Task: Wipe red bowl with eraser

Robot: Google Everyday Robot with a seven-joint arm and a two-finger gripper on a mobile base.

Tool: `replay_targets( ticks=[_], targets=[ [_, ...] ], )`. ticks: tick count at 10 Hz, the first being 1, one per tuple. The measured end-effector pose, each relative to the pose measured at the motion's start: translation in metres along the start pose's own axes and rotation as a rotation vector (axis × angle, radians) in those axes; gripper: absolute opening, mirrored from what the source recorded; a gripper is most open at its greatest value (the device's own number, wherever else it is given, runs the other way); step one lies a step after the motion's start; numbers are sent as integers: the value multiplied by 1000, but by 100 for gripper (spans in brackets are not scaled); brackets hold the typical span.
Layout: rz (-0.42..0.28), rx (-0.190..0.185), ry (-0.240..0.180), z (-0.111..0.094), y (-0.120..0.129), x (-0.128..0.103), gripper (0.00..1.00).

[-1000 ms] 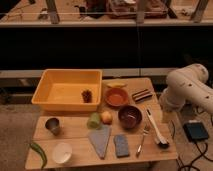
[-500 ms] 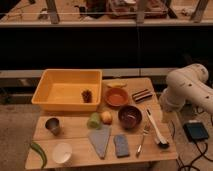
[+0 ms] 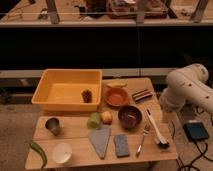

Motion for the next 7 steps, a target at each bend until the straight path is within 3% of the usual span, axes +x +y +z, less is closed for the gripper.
replay_targets(
  ticks=[3, 5, 7],
  targets=[
    [-2, 3, 0, 1, -1, -1, 65],
    [-23, 44, 4, 9, -18, -9, 65],
    [-35, 100, 12, 23, -53, -16, 65]
  ],
)
